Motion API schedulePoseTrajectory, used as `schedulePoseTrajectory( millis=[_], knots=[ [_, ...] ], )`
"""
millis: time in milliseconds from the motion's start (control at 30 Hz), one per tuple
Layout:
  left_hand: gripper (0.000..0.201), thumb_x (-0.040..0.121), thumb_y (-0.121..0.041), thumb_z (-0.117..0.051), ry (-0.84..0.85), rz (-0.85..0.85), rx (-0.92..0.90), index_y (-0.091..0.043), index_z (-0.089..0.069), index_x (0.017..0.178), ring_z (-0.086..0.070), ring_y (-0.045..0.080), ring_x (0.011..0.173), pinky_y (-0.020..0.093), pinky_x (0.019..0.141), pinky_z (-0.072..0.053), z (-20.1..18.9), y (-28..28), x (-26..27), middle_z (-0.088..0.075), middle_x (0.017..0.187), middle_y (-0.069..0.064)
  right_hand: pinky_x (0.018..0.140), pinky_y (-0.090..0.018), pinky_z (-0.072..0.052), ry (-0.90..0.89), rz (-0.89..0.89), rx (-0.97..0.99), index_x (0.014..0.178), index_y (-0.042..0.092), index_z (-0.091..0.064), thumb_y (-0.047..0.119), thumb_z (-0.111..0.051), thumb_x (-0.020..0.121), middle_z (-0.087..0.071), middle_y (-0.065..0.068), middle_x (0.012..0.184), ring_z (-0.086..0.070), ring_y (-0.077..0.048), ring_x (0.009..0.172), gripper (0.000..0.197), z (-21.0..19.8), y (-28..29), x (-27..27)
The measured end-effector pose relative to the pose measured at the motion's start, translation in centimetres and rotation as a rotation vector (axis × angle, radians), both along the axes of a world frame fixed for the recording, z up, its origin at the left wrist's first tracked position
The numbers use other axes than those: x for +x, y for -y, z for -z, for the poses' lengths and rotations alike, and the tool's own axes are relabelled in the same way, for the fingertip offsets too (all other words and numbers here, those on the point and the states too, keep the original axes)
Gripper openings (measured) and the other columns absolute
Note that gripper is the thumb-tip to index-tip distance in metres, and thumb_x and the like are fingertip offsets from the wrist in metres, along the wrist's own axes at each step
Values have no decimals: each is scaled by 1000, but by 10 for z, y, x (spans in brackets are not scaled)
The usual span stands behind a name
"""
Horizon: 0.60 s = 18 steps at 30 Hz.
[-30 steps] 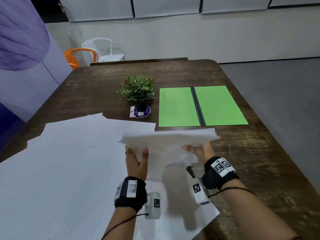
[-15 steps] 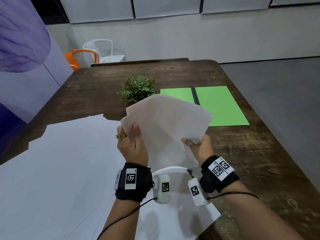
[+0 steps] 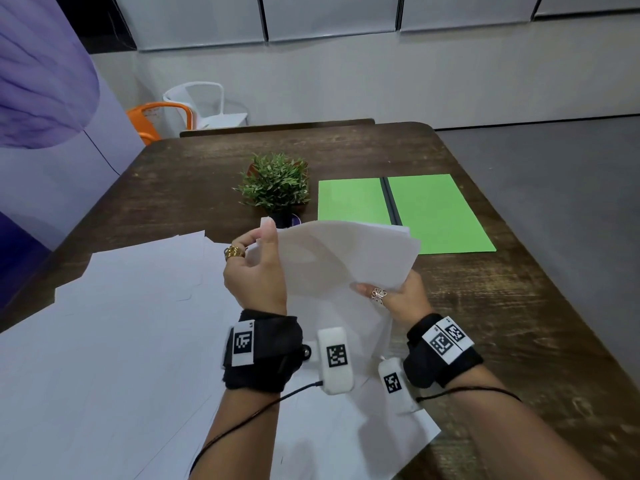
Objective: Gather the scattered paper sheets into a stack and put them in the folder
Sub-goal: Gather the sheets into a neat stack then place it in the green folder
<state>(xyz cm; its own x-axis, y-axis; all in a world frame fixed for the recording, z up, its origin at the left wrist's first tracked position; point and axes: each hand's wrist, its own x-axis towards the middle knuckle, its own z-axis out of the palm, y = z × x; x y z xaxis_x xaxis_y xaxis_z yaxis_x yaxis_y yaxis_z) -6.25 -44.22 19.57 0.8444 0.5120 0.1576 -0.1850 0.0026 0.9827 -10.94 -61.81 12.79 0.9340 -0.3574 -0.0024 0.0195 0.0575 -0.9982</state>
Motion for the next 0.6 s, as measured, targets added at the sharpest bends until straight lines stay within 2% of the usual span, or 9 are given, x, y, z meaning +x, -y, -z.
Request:
schedulePoseTrajectory(
  millis=[33, 67, 133, 200, 300, 367, 467, 533, 600],
  knots=[
    [19, 81, -45, -66, -12, -11, 1, -30, -59, 72, -61, 15, 74, 27, 69, -48, 0, 0, 1, -65, 74, 5, 79, -27, -55, 6, 2, 0, 93, 14, -63, -3, -81, 62, -70, 0, 93, -68, -7, 81, 39, 0, 0, -1],
    [16, 85, -38, -64, -7, -15, 4, -30, -58, 72, -58, 12, 71, 25, 68, -45, 0, 0, 2, -63, 73, 1, 79, -28, -55, 9, 3, -9, 93, 16, -62, -2, -82, 62, -70, 0, 94, -67, -8, 83, 41, -1, 0, -2],
    [13, 92, -23, -54, 17, 6, 6, -26, -59, 80, -55, -1, 69, 16, 66, -41, 1, 0, 3, -60, 77, -8, 80, -29, -55, 11, -3, -27, 94, 19, -61, 0, -83, 61, -69, 1, 97, -66, -11, 87, 44, -3, 1, -4],
    [19, 97, -15, -43, 61, 52, -8, -17, -62, 92, -55, -11, 70, 3, 61, -37, 1, -2, 2, -58, 84, -13, 79, -25, -55, 32, -21, -41, 95, 23, -59, 0, -82, 62, -68, 4, 97, -65, -8, 88, 46, -8, 4, -4],
    [26, 101, -18, -35, 110, 171, -24, -12, -61, 106, -53, -17, 72, 2, 63, -39, 2, -7, 0, -56, 90, -15, 72, -17, -54, 39, -2, -27, 98, 15, -59, -3, -77, 68, -67, 1, 97, -63, -3, 81, 40, -13, 6, 3],
    [27, 99, -27, -39, 145, 285, 33, -14, -53, 117, -54, -15, 76, 4, 68, -43, 7, -18, -3, -53, 98, -13, 70, -16, -55, 31, 23, 20, 104, 3, -59, -7, -73, 71, -66, -8, 97, -65, -2, 76, 37, -14, 6, 8],
    [50, 86, -28, -54, 145, 435, 267, -7, -39, 129, -55, -11, 91, 17, 83, -49, 38, -41, 0, -52, 109, -14, 68, -14, -54, 27, 27, 39, 105, 0, -59, -9, -72, 71, -66, -4, 91, -65, 4, 69, 37, -13, 6, 10],
    [47, 85, -25, -61, 61, 414, 389, -6, -43, 124, -59, 6, 96, 36, 89, -50, 59, -47, 1, -58, 106, -6, 69, -15, -54, 31, 16, 49, 104, -1, -59, -10, -72, 70, -66, -1, 89, -64, 3, 70, 37, -14, 6, 11],
    [37, 88, -19, -58, 54, 319, 396, -2, -47, 119, -59, 26, 93, 34, 82, -46, 72, -44, 3, -58, 101, 3, 70, -16, -55, 52, 20, 59, 103, 0, -59, -11, -72, 70, -66, 1, 88, -64, 2, 71, 37, -16, 2, 13]
  ],
)
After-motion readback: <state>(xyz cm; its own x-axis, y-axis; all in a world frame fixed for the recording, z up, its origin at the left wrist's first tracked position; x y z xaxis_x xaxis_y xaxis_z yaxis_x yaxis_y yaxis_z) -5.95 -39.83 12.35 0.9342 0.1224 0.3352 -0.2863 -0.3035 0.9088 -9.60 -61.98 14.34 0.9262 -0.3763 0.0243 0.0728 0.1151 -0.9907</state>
